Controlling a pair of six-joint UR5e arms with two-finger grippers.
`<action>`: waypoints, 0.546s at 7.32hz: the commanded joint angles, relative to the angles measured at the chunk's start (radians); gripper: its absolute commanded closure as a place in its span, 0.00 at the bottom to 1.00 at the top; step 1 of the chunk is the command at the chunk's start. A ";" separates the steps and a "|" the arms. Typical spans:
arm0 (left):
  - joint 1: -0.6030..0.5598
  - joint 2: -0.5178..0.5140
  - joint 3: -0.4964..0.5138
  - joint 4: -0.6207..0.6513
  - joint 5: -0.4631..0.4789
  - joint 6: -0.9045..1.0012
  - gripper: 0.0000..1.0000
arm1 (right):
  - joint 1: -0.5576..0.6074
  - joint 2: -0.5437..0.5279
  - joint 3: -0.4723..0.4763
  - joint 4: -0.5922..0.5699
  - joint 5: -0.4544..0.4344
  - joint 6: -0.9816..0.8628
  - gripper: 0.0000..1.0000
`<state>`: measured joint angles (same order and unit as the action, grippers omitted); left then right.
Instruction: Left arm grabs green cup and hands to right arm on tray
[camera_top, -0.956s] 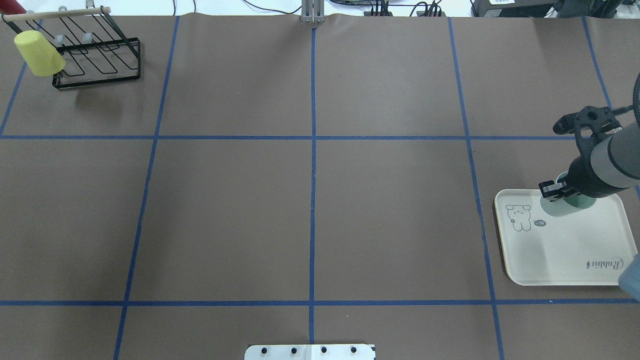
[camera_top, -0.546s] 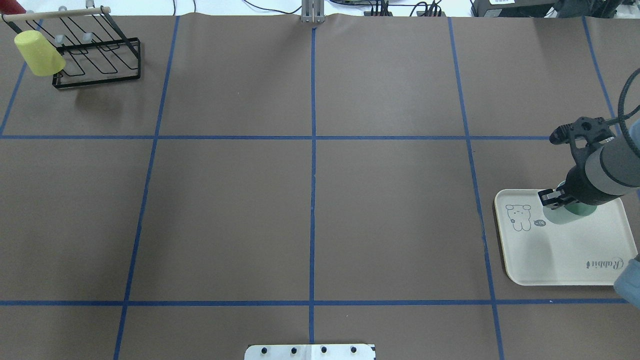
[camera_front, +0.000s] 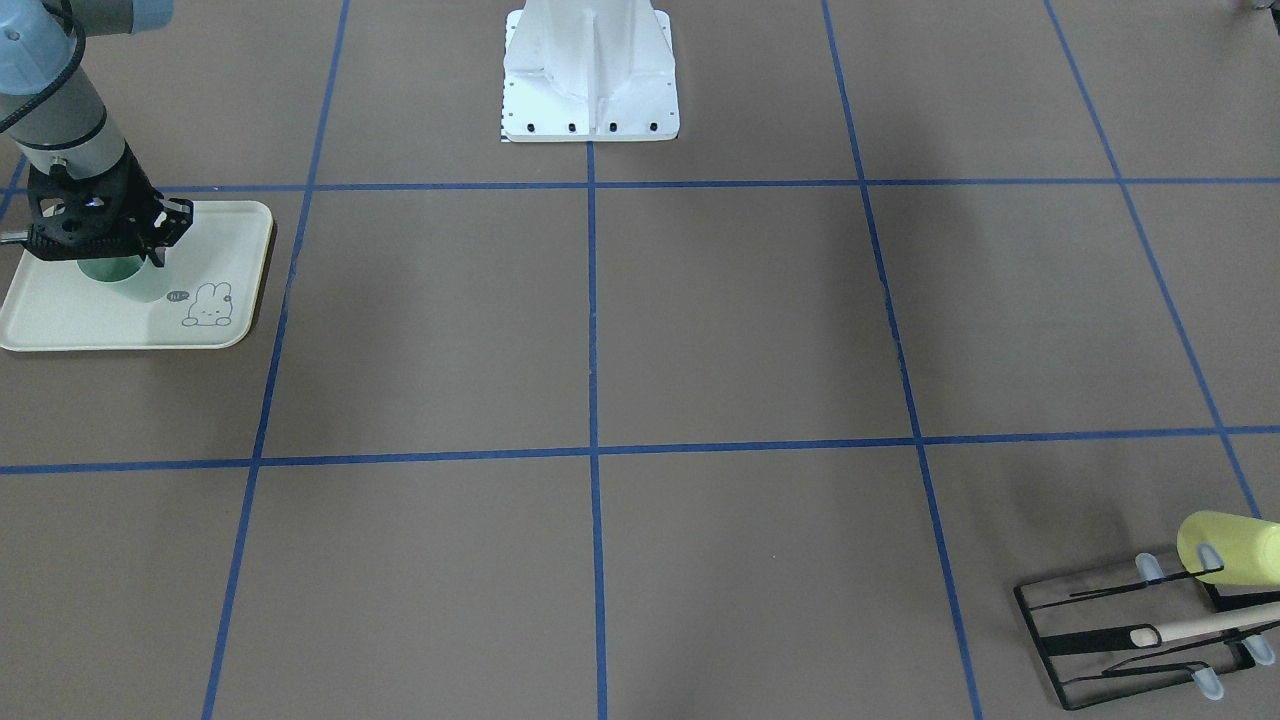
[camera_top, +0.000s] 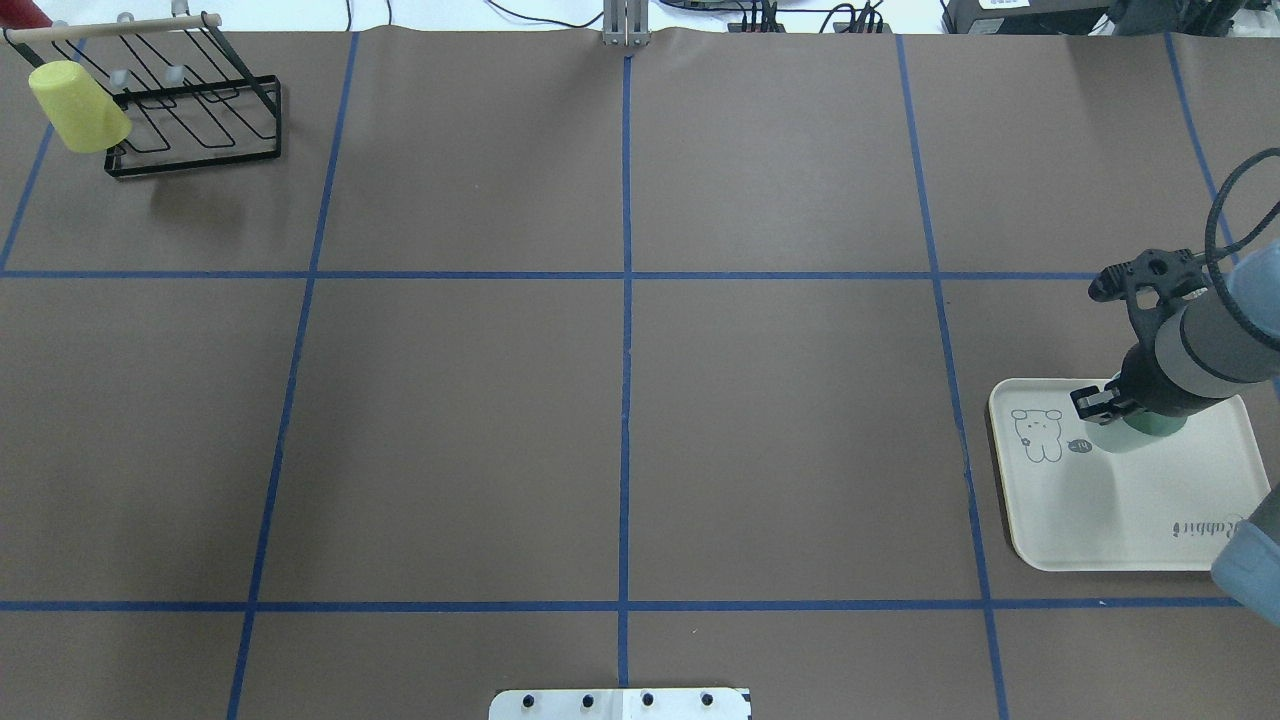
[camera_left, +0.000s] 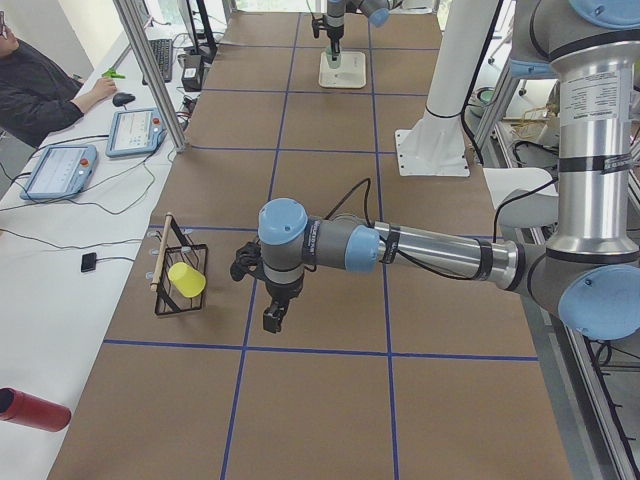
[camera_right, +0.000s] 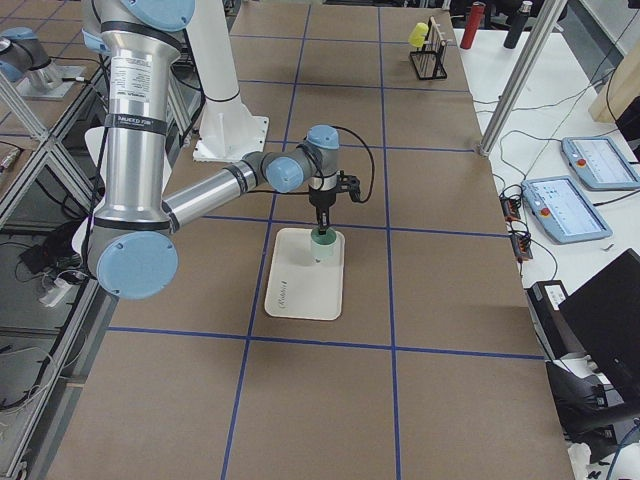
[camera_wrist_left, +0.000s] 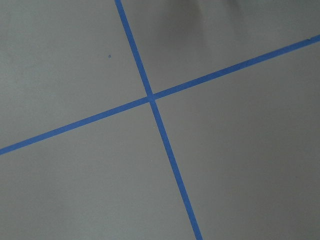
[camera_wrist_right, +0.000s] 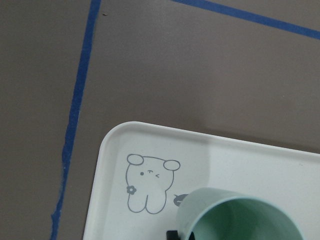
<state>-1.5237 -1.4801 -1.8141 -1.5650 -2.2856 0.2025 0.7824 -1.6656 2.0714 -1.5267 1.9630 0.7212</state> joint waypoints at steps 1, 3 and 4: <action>-0.001 0.000 -0.001 0.000 0.000 0.000 0.00 | -0.009 0.000 -0.023 0.007 -0.001 0.001 1.00; 0.000 0.000 0.001 -0.001 0.000 0.000 0.00 | -0.015 0.001 -0.048 0.020 -0.003 0.001 1.00; 0.000 0.000 0.001 0.000 0.000 0.000 0.00 | -0.015 0.001 -0.081 0.080 -0.003 0.001 1.00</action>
<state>-1.5234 -1.4802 -1.8139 -1.5657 -2.2856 0.2025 0.7684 -1.6651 2.0217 -1.4971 1.9610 0.7225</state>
